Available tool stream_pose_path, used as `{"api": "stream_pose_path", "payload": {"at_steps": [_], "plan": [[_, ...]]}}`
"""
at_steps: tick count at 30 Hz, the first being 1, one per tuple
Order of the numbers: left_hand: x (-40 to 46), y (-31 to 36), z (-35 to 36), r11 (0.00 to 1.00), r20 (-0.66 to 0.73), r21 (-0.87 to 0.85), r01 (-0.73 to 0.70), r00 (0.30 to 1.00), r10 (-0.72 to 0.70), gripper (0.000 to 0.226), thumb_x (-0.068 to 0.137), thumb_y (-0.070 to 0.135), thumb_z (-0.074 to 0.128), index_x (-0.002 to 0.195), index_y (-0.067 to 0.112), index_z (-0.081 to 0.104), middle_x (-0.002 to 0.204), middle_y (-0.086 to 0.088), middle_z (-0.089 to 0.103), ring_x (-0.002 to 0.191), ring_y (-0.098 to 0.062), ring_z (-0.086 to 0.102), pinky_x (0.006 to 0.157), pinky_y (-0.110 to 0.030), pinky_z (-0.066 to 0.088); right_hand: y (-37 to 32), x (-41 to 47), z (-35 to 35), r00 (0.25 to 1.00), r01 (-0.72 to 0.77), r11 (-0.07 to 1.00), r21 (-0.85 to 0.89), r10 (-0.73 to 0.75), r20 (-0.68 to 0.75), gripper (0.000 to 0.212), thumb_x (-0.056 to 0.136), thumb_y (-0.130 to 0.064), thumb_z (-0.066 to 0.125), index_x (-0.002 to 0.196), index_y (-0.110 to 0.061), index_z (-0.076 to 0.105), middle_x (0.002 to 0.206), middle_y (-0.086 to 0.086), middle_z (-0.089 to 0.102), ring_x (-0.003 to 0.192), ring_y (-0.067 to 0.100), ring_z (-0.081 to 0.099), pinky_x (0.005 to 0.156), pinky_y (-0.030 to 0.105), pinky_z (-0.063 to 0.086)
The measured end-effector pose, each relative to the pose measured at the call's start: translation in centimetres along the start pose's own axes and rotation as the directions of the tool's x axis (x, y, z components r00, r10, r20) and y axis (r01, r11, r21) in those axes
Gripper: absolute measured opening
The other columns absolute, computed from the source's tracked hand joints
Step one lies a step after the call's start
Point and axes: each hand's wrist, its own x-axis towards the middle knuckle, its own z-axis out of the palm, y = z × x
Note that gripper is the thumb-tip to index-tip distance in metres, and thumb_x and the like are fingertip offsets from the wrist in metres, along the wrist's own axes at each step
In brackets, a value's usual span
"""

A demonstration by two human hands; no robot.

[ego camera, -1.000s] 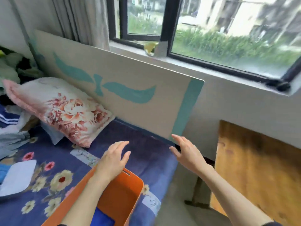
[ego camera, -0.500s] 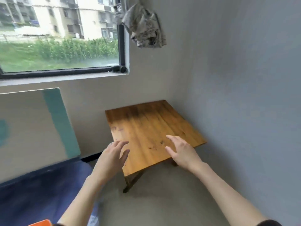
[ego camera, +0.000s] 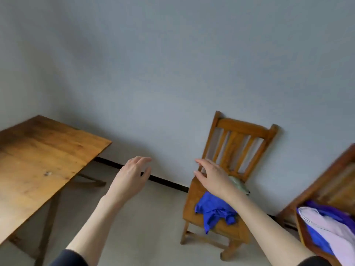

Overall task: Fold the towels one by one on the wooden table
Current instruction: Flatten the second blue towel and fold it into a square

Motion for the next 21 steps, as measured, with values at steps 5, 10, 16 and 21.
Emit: {"api": "stream_pose_path", "payload": {"at_steps": [5,10,16,21], "plan": [[3.2,7.0,6.9,0.991,0.163,-0.037,-0.126,0.978,0.130,0.034,0.097,0.029,0.044,0.129,0.021,0.051,0.131,0.003,0.053,0.124,-0.016,0.044,0.099,-0.028,0.037,9.0,-3.6,-3.6,0.980,-0.187,0.981,0.046,0.190,-0.065,0.044,0.096,-0.032,0.046,0.138,-0.021,0.041,0.138,-0.002,0.047,0.124,0.015,0.046,0.102,0.030,0.038],[7.1,11.2,13.7,0.983,0.261,-0.071,-0.169,0.948,0.182,0.034,0.096,0.032,0.044,0.128,0.023,0.051,0.132,0.003,0.054,0.121,-0.015,0.049,0.097,-0.028,0.039,16.5,-4.1,-4.3,0.949,-0.299,0.953,0.050,0.302,-0.087,0.042,0.096,-0.030,0.046,0.136,-0.021,0.043,0.134,-0.003,0.049,0.122,0.014,0.046,0.095,0.022,0.036],[10.6,10.9,24.7,0.988,0.473,-0.112,-0.109,0.868,0.149,0.033,0.095,0.031,0.046,0.127,0.025,0.051,0.127,0.004,0.055,0.115,-0.014,0.052,0.089,-0.025,0.042,25.0,-1.2,-1.0,0.917,-0.400,0.915,0.046,0.399,0.022,0.041,0.097,-0.029,0.045,0.136,-0.020,0.043,0.136,-0.002,0.049,0.121,0.015,0.048,0.098,0.028,0.041],[12.7,7.6,34.0,0.999,0.702,-0.031,0.017,0.712,0.010,0.036,0.095,0.025,0.048,0.131,0.021,0.049,0.129,-0.001,0.054,0.117,-0.020,0.051,0.095,-0.032,0.043,31.4,2.7,4.3,0.863,-0.493,0.868,0.055,0.481,0.154,0.040,0.096,-0.028,0.047,0.134,-0.019,0.046,0.131,-0.001,0.053,0.119,0.015,0.050,0.097,0.028,0.041]]}}
